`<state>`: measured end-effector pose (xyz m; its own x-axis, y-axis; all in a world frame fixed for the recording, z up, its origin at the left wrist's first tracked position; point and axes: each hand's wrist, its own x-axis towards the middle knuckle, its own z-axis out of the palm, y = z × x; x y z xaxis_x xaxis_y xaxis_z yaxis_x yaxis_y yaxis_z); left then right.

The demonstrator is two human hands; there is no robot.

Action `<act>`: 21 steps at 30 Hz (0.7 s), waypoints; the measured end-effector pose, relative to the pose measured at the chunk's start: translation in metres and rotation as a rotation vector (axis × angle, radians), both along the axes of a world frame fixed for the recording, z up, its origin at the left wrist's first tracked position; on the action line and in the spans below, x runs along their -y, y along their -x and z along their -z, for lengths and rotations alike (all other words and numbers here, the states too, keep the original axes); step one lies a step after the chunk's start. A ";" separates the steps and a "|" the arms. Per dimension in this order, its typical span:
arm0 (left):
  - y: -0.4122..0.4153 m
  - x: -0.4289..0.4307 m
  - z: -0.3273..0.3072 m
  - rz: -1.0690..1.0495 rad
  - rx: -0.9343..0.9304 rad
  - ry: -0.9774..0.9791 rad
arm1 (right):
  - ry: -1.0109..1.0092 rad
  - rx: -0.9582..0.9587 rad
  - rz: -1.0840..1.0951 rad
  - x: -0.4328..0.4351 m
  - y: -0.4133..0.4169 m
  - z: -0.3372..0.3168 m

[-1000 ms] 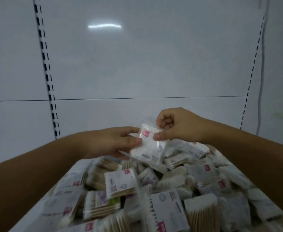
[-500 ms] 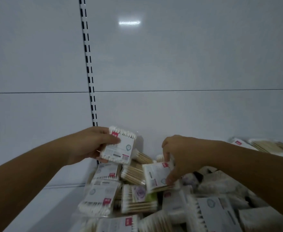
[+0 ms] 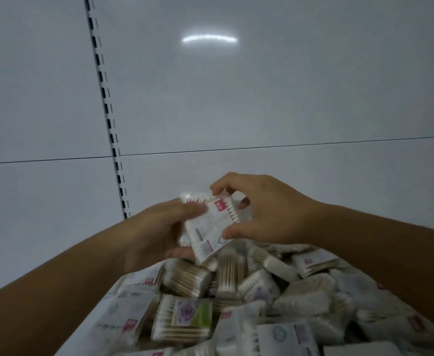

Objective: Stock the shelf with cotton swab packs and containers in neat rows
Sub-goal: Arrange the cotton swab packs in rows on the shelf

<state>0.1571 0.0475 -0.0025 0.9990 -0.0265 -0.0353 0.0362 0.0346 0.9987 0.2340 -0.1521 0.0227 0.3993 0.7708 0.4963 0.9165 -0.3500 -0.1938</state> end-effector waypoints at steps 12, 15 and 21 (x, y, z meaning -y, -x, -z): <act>0.013 -0.001 0.020 -0.343 -0.026 0.060 | 0.606 0.013 0.235 0.034 -0.028 0.042; 0.026 -0.002 0.026 -0.409 -0.031 0.125 | 0.434 0.042 0.230 0.034 -0.033 0.037; 0.058 -0.008 0.032 -0.613 0.053 0.242 | -0.111 -0.424 0.013 0.022 -0.025 0.002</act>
<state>0.0986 0.0553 -0.0345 0.8358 0.5467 -0.0501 -0.1104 0.2568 0.9601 0.2585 -0.1741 0.0207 0.5950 0.7158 0.3657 0.7433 -0.3169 -0.5890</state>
